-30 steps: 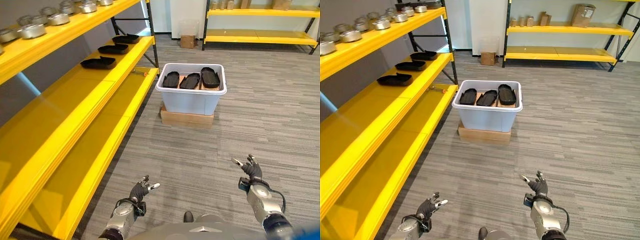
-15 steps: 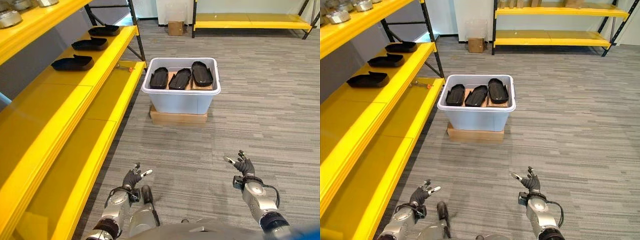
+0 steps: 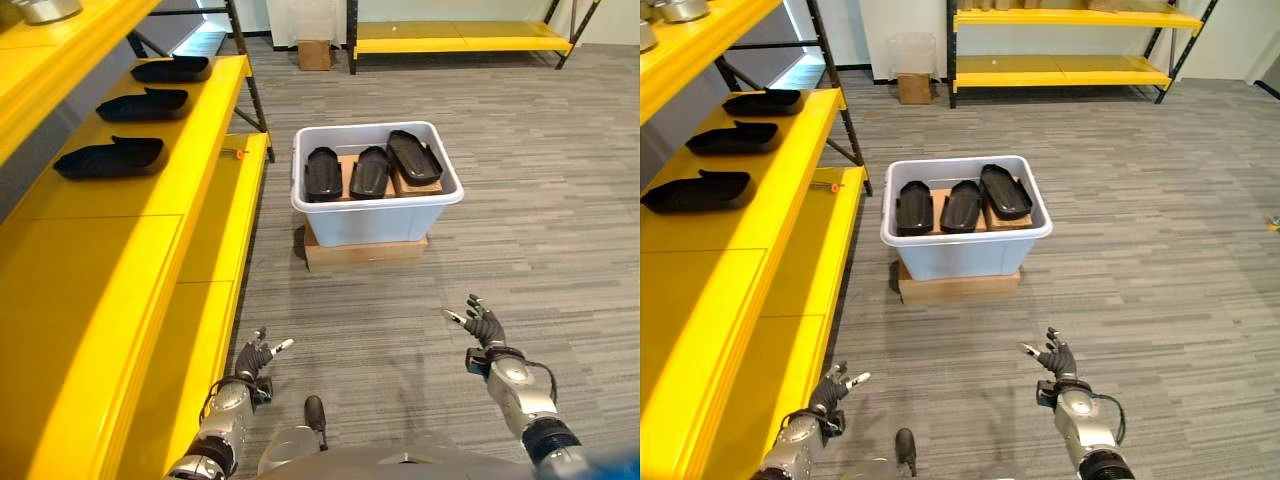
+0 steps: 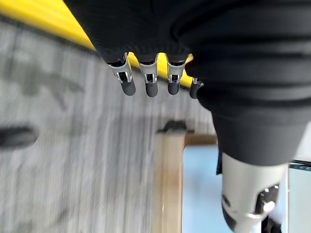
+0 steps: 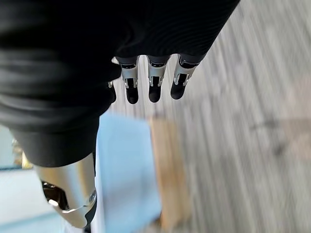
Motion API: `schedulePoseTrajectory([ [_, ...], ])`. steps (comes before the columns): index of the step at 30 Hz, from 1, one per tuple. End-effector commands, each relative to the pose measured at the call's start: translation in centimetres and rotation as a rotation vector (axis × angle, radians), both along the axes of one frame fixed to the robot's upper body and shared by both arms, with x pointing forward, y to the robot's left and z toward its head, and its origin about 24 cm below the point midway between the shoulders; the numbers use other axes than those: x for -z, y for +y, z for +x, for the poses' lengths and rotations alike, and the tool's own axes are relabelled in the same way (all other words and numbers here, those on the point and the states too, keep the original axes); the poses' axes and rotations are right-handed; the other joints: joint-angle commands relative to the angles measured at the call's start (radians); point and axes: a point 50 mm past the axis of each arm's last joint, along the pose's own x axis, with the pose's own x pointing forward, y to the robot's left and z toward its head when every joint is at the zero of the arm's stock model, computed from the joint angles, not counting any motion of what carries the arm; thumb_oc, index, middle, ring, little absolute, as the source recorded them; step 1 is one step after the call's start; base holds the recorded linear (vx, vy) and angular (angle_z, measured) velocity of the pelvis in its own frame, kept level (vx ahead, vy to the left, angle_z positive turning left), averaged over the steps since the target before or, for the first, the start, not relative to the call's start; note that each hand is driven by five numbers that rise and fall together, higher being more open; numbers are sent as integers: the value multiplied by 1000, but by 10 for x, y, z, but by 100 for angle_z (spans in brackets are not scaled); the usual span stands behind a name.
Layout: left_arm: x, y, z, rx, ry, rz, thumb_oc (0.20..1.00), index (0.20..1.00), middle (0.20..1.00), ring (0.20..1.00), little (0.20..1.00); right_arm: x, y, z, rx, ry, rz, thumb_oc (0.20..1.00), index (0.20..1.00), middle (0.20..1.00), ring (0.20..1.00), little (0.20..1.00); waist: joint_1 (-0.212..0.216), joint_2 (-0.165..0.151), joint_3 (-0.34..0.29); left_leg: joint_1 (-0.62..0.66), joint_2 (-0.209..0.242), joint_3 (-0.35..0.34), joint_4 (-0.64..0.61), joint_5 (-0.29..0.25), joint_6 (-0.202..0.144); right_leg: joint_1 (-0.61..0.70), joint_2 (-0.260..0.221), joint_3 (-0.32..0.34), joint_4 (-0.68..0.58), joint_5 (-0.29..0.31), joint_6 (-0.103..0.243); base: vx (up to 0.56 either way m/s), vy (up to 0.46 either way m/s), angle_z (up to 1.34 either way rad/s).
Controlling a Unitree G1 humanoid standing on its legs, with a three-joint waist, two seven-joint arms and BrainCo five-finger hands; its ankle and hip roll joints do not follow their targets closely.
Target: Move parts from the plastic box to the shelf.
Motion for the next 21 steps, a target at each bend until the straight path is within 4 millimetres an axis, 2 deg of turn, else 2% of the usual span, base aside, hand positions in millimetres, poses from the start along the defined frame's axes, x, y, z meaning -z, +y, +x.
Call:
schedulePoseTrajectory([
  [1,-2,-5,-5,90,-30,69,1000,1000,1000,1000,1000,-19,-15,13,114,-112,-63,1000,1000,1000,1000,1000,24,17,-83,-87,58,-15,78,-34,-42,-48,30,-35,-40,216,-24,128,314,6],
  [2,-2,-4,-4,102,-29,70,1000,1000,1000,1000,1000,-22,-17,14,157,-134,-68,1000,1000,1000,1000,1000,29,19,-87,-80,42,-13,71,-44,-26,-71,16,-41,20,249,-19,183,500,-10],
  [3,-3,-4,-4,123,-25,77,1000,1000,1000,1000,1000,-28,-21,18,206,-171,-95,1000,1000,1000,1000,1000,40,36,-90,-66,16,-4,67,-70,3,-136,-28,-78,200,311,-18,156,434,-19],
  [4,-3,-5,-4,127,-23,79,1000,1000,1000,1000,1000,-29,-21,19,210,-175,-100,1000,1000,1000,1000,1000,42,36,-90,-66,13,-2,68,-72,5,-143,-32,-79,213,313,-17,148,395,-31],
  [5,-2,-5,-6,135,-20,86,1000,1000,1000,1000,1000,-31,-21,21,219,-182,-110,1000,1000,1000,1000,1000,44,43,-86,-52,9,3,64,-79,12,-171,-46,-83,276,324,-19,137,216,-25],
  [6,1,-5,-13,117,-15,67,1000,1000,1000,1000,1000,-35,-22,26,229,-190,-119,1000,1000,1000,1000,1000,43,52,-75,-15,3,10,44,-87,12,-240,-32,-94,284,313,-24,154,187,-41],
  [7,1,-4,-14,108,-14,59,1000,1000,1000,1000,1000,-36,-22,27,230,-189,-117,1000,1000,1000,1000,1000,39,51,-72,-6,2,9,35,-87,10,-251,-11,-98,243,309,-25,256,20,-44],
  [8,0,-4,-14,118,-27,49,1000,1000,1000,1000,1000,-40,-26,30,250,-208,-126,1000,1000,1000,1000,1000,25,37,-68,18,0,1,18,-95,-6,-271,43,-107,-3,307,-27,241,-132,-35],
  [9,-2,-5,-11,125,-36,40,1000,1000,1000,1000,1000,-41,-27,30,261,-214,-127,1000,1000,1000,1000,1000,21,26,-67,27,-6,-2,15,-106,-9,-284,38,-106,-117,338,-19,375,-222,-23],
  [10,-3,-8,-9,139,-41,29,1000,1000,1000,1000,1000,-42,-31,28,288,-214,-134,1000,1000,1000,1000,1000,6,10,-61,61,-16,-16,9,-146,-14,-325,15,-79,-297,431,12,252,-149,5],
  [11,-2,-9,-10,141,-40,29,1000,1000,1000,1000,1000,-42,-32,28,290,-214,-136,1000,1000,1000,1000,1000,5,11,-59,67,-14,-18,8,-151,-14,-324,15,-78,-312,438,15,271,-148,31],
  [13,1,-14,-13,164,-32,26,1000,1000,1000,1000,1000,-41,-38,25,330,-210,-165,1000,1000,1000,1000,1000,-5,13,-52,100,-9,-25,8,-180,-17,-357,-3,-62,-424,469,33,257,-126,40],
  [19,11,-21,-30,246,19,30,1000,1000,1000,1000,1000,-30,-54,8,464,-125,-247,1000,1000,1000,1000,1000,-17,2,-63,157,-6,-33,37,-230,-23,-315,-28,-28,-435,488,47,343,-214,28],
  [21,12,-21,-32,229,29,13,1000,1000,1000,1000,1000,-28,-57,5,471,-103,-292,1000,1000,1000,1000,1000,-20,-3,-73,169,0,-16,51,-242,-31,-288,-28,-42,-435,480,47,411,-280,59],
])
